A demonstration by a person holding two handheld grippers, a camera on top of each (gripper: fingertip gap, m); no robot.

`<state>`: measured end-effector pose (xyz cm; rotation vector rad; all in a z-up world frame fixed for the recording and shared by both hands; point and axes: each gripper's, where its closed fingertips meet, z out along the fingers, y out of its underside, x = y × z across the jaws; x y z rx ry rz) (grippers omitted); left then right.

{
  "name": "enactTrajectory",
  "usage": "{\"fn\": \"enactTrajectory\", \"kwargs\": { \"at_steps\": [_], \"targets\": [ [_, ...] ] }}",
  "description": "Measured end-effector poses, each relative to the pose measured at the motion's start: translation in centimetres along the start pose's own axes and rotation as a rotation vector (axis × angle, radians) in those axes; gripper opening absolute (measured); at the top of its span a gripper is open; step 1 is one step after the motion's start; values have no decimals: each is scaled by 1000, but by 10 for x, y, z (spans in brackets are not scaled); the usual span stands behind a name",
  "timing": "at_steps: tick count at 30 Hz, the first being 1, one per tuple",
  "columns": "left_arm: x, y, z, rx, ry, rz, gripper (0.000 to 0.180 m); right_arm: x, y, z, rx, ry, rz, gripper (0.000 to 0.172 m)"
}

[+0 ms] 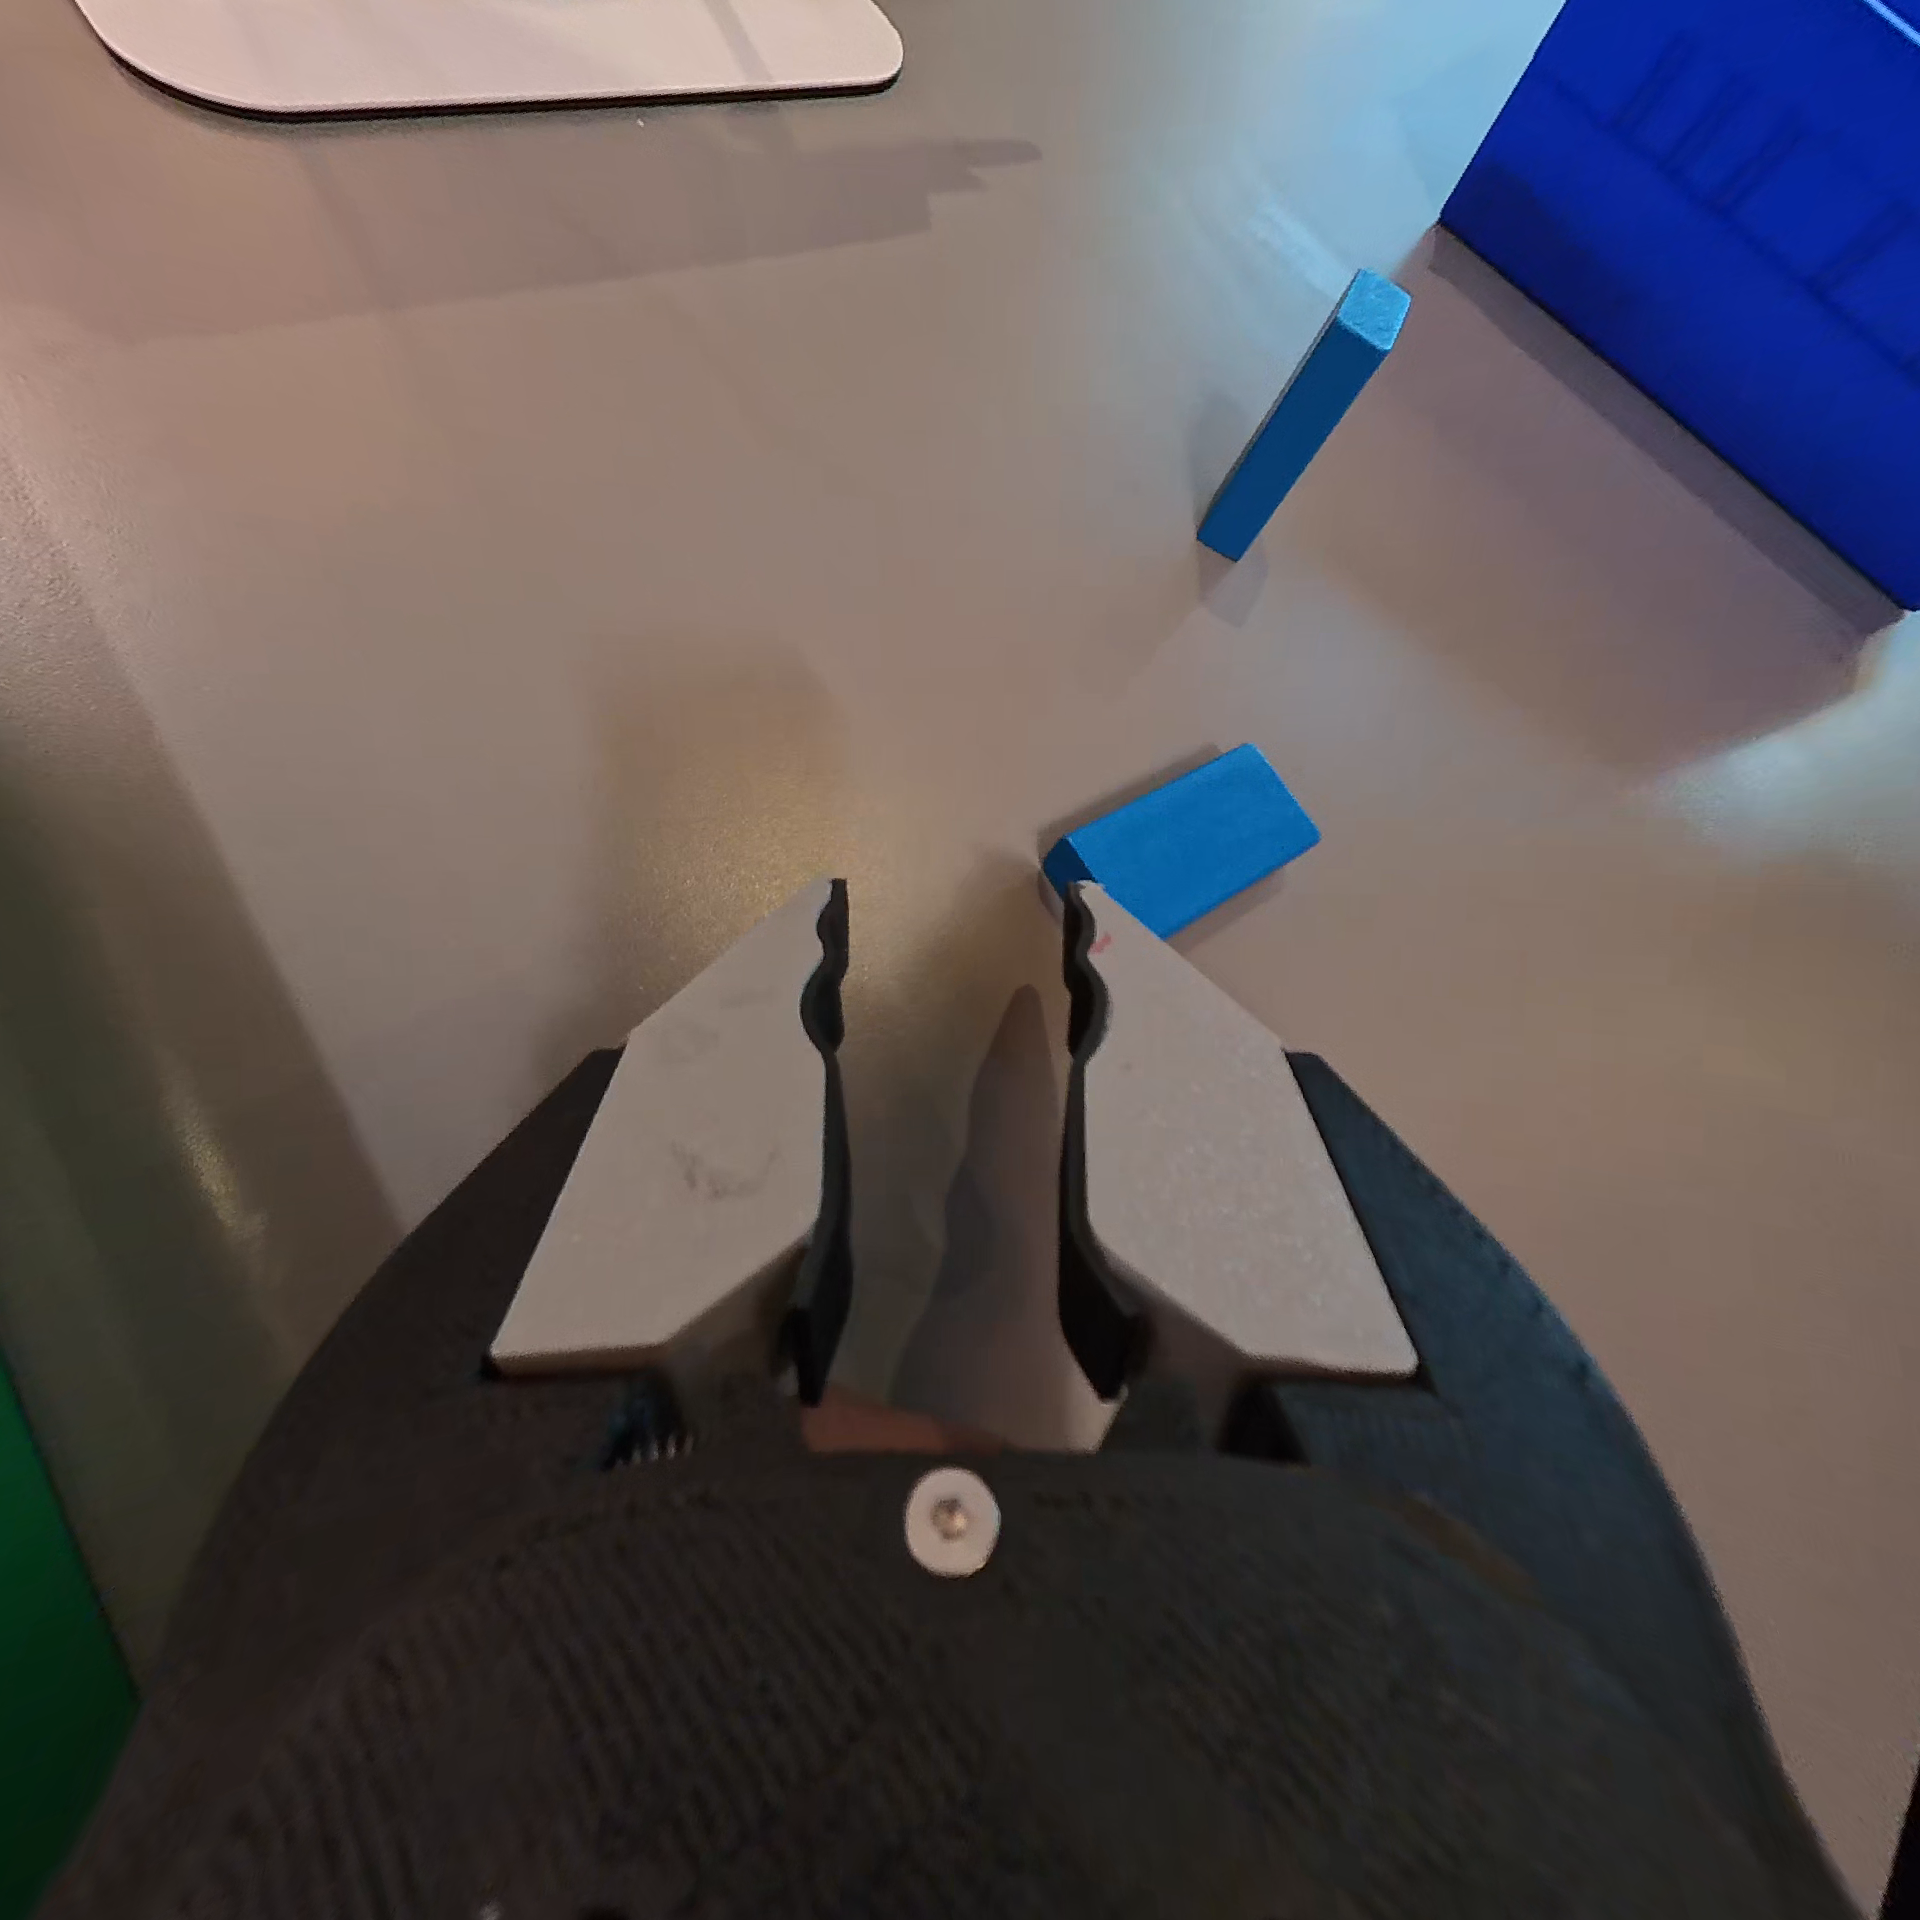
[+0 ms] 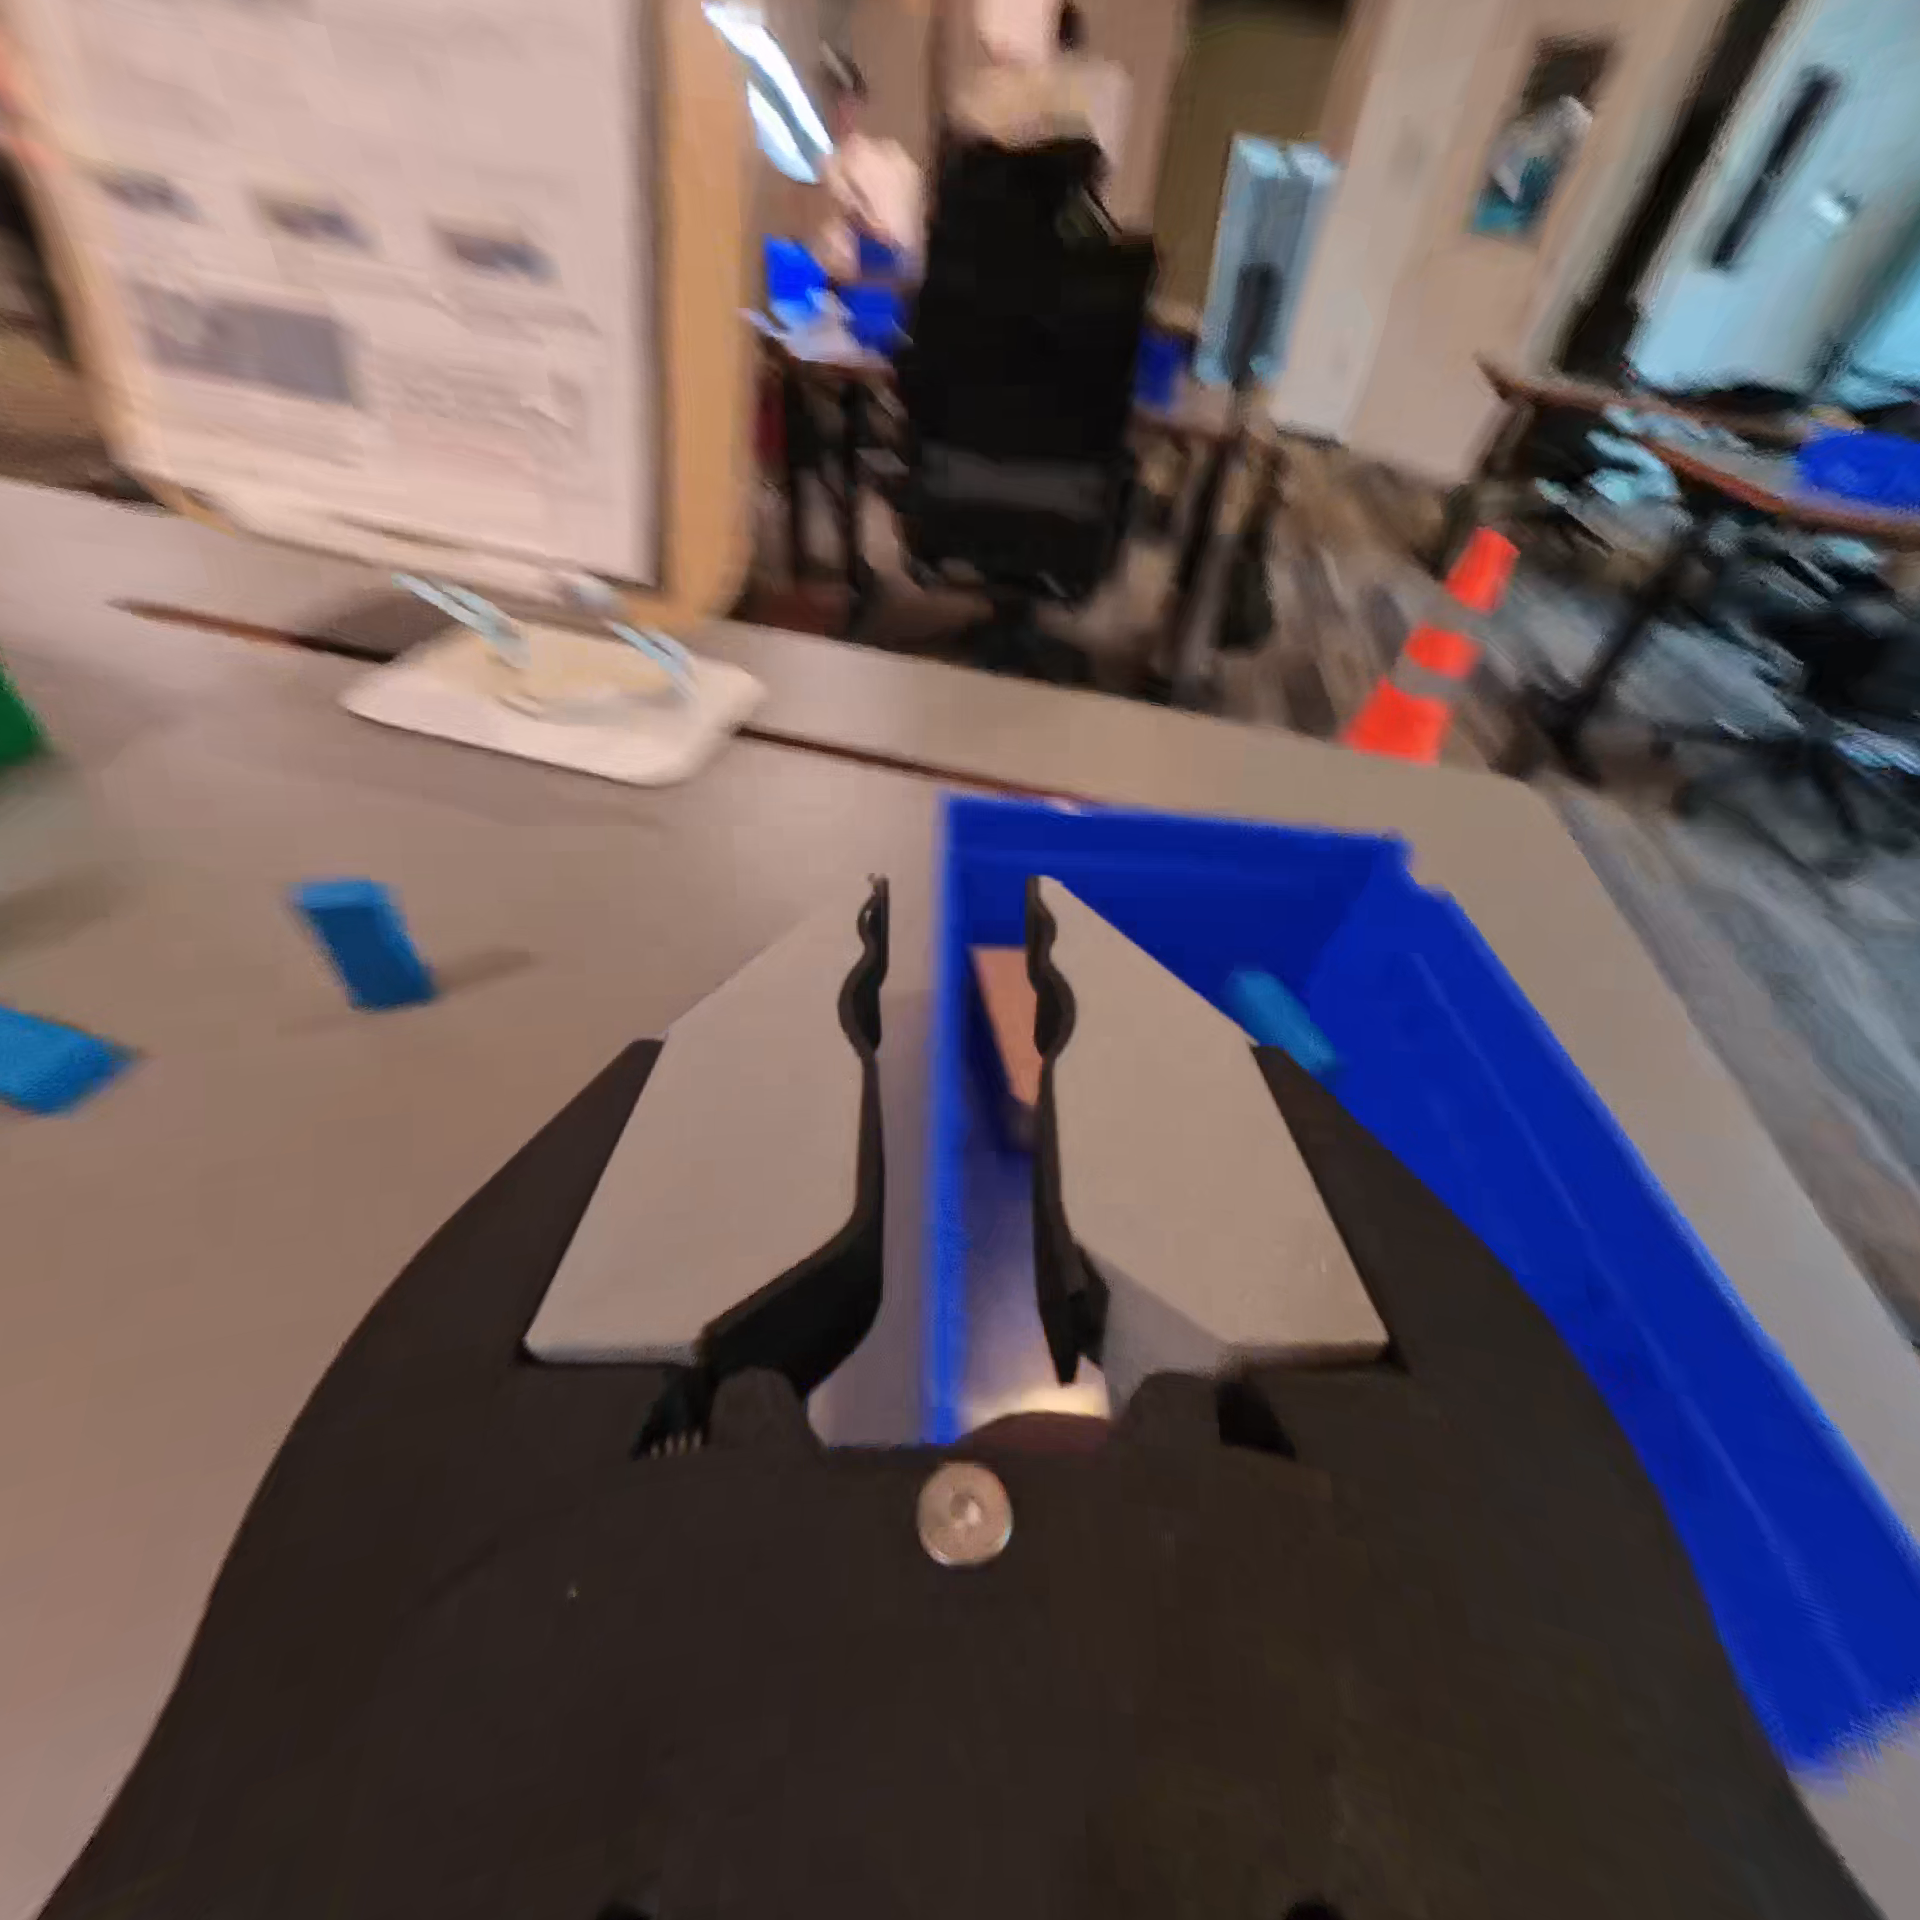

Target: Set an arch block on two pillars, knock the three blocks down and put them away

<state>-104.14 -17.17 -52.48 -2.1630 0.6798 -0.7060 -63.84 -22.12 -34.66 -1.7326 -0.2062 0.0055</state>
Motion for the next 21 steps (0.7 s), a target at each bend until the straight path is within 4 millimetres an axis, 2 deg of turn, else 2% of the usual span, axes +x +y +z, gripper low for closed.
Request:
{"fn": "enactTrajectory", "kwargs": {
  "at_steps": [2, 3, 6, 8, 10, 12, 14, 16, 17, 18, 19, 21],
  "targets": [
    [1, 1, 0, -5, -1, 7, 39, -58, -17, 3, 74, -195, 25, 24],
    [1, 1, 1, -6, -1, 11, 39, -89, -17, 8, 65, -296, 46, 29],
    [3, 1, 0, -6, 1, 20, 39, -169, 11, 40, -41, -498, 68, 48],
    [3, 1, 0, -6, 4, 21, 39, -203, 39, 71, -104, -511, 42, 56],
    [4, 1, 0, -3, 7, 18, 39, -225, 61, 99, -150, -494, 21, 63],
    [4, 1, 0, -6, 11, 18, 39, -247, 71, 113, -222, -522, -8, 69],
    [5, 3, 2, -20, 13, 28, 39, -252, 74, 132, -227, -469, -101, 69],
    [7, 4, 3, -30, 9, 45, 40, -250, 91, 153, -313, -395, -189, 69],
    [7, 4, 3, -28, 7, 52, 40, -249, 100, 161, -349, -374, -217, 63],
    [7, 4, 2, -25, 5, 55, 39, -251, 108, 165, -378, -382, -231, 36],
    [7, 3, 2, -21, 4, 56, 39, -257, 114, 166, -398, -424, -220, 31],
    [7, 3, 2, -19, 6, 52, 39, -263, 108, 159, -375, -489, -192, 30]
  ]
}}
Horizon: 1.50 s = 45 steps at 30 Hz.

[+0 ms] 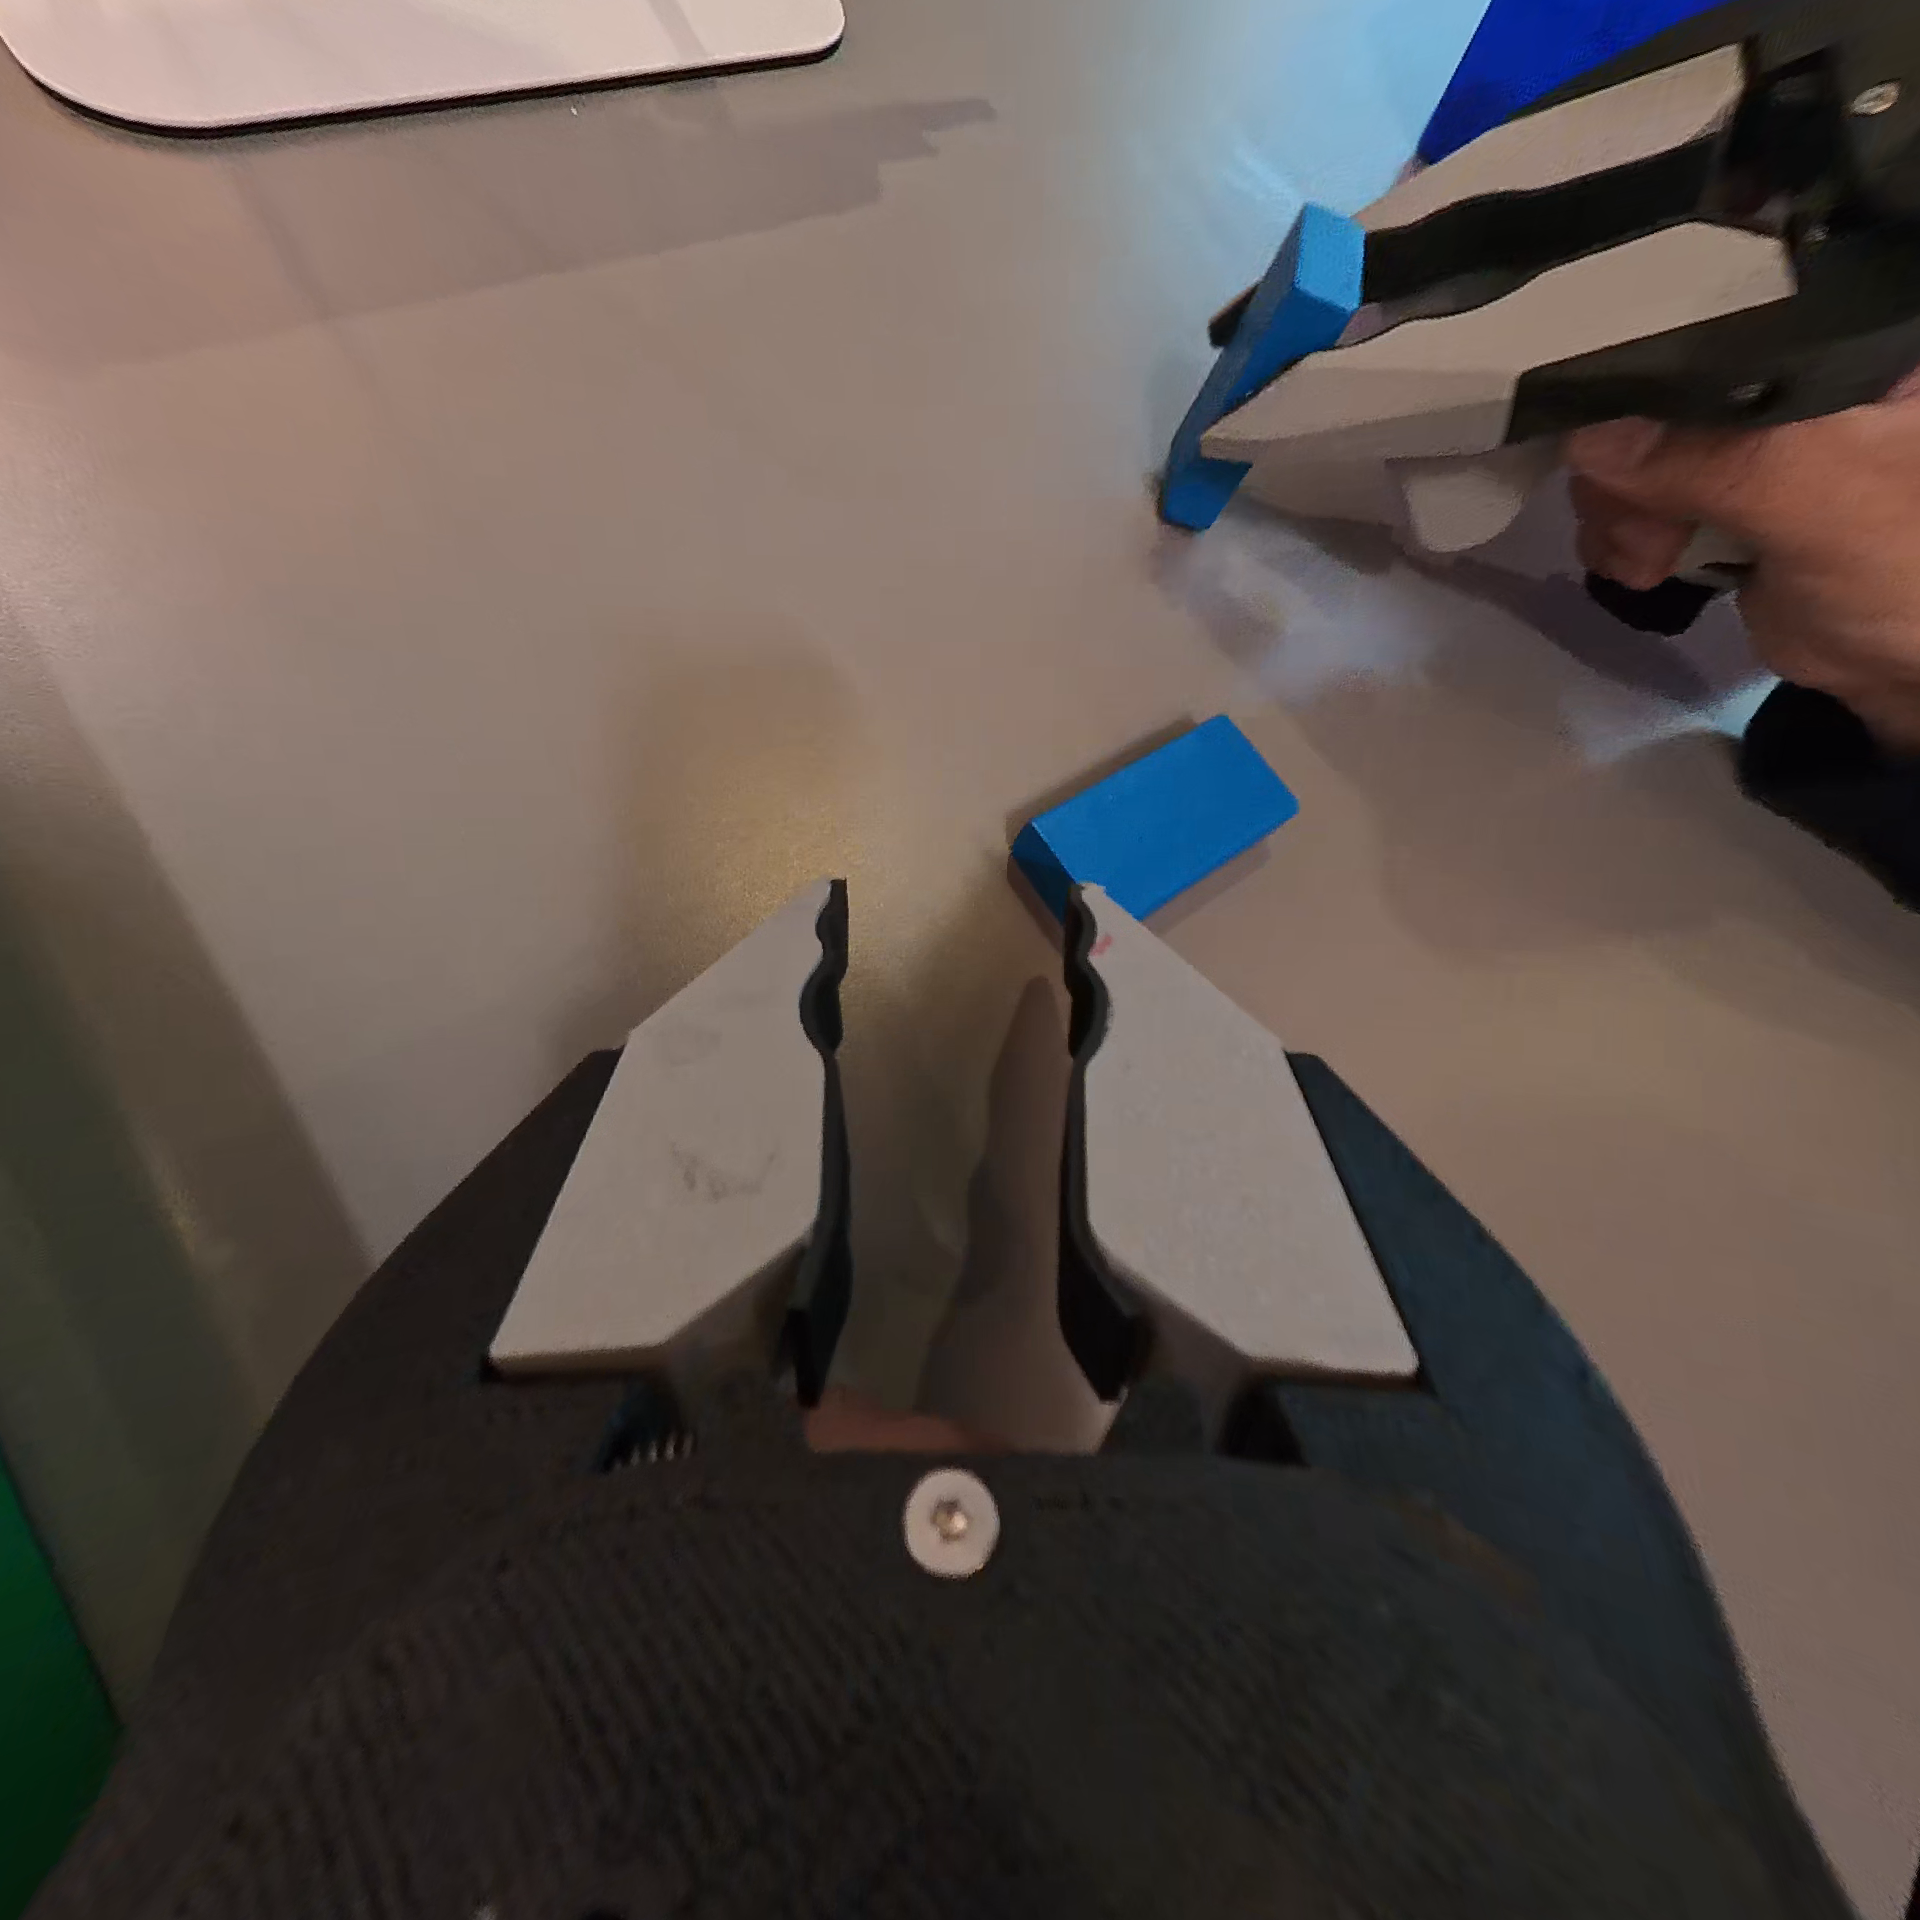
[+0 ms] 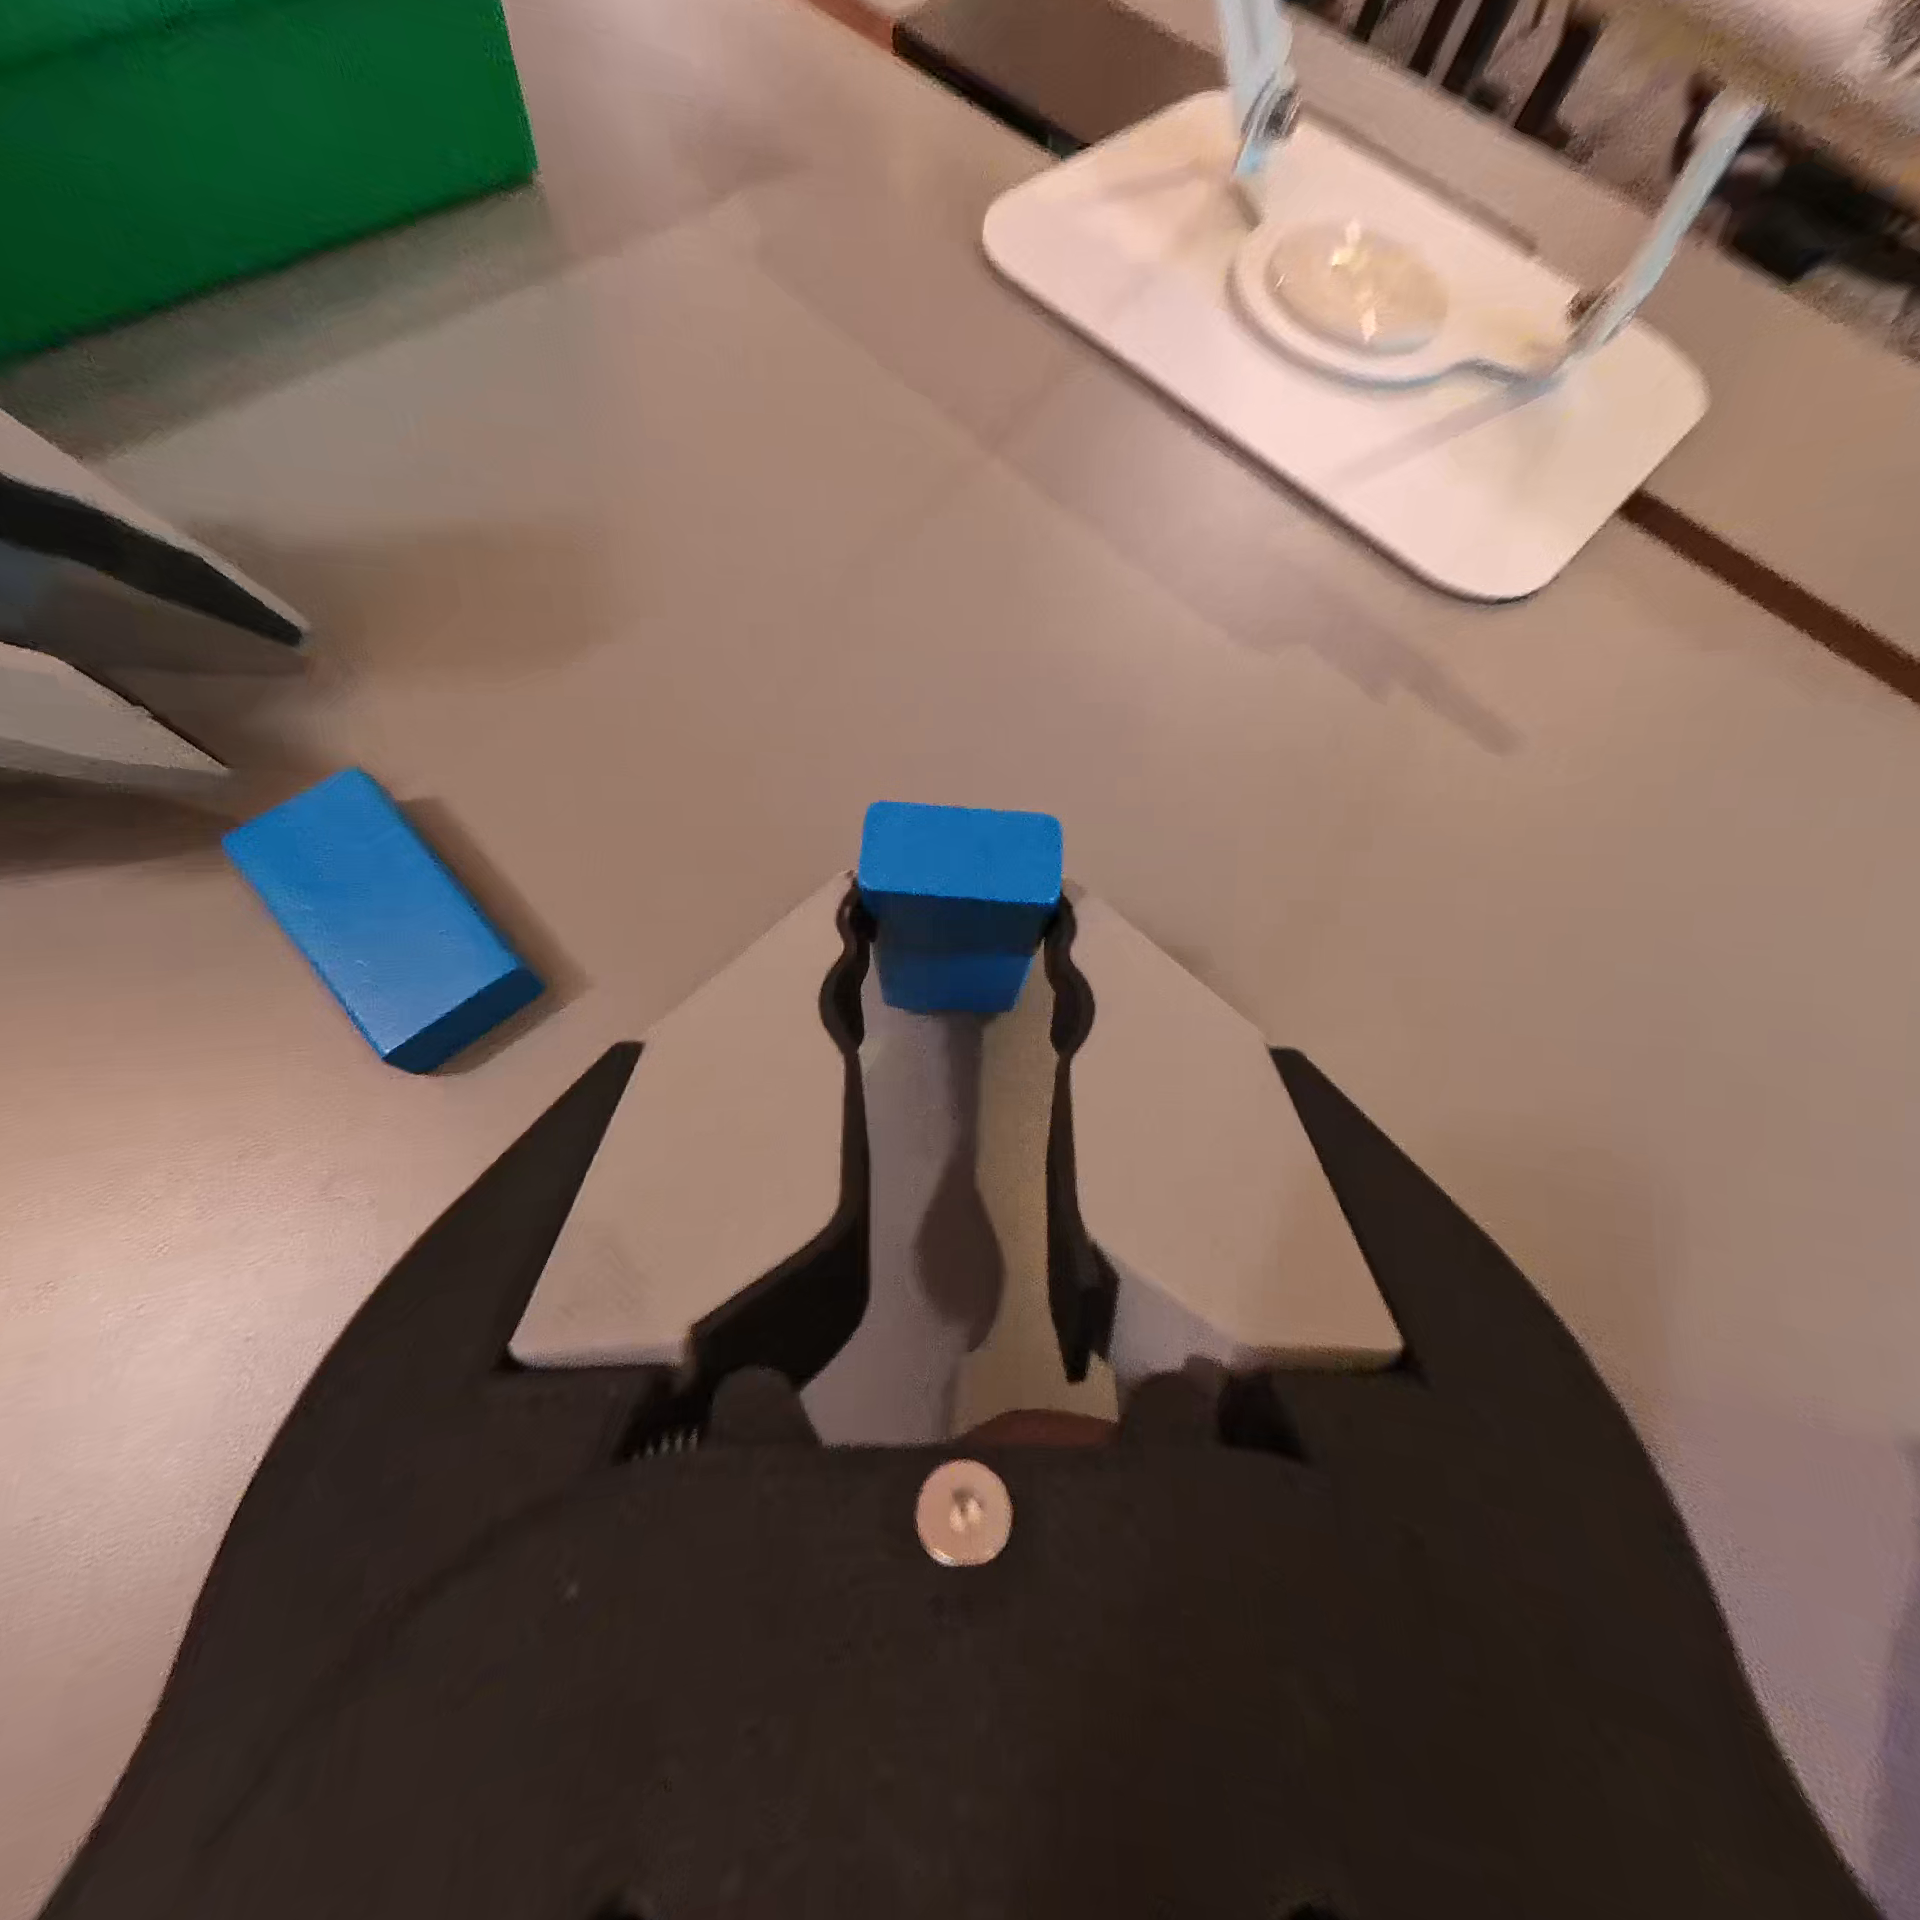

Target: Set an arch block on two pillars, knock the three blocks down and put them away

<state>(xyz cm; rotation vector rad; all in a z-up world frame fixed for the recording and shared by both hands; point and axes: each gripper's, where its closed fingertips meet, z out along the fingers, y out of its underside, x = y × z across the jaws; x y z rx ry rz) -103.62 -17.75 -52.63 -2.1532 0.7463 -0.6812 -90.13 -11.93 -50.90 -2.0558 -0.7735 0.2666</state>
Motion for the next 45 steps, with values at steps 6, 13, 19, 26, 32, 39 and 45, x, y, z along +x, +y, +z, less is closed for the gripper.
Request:
{"fn": "enactTrajectory", "kwargs": {
  "at_steps": [6, 13, 19, 26, 32, 39, 45],
  "targets": [
    [0, 0, 0, -2, 1, 0, 39, 60, -50, -112, 379, 334, -10, 31],
    [-1, 0, 0, 0, 9, -24, 39, 158, -19, -279, 441, 832, -44, 31],
    [-1, 0, 0, -5, -1, -10, 39, 218, 75, -282, 92, 786, 231, 32],
    [-2, -3, -2, 21, -1, -22, 39, 161, 6, -283, 356, 654, 87, 40],
    [0, -7, -3, 47, -7, 10, 38, -24, -30, -162, 320, -213, 8, 54],
    [-5, -10, -5, 70, 3, -43, 38, -104, 12, -44, -14, -302, -375, 58],
    [-3, -8, -3, 53, -17, -1, 38, -108, 4, -1, -85, -304, -495, 51]
  ]
}}
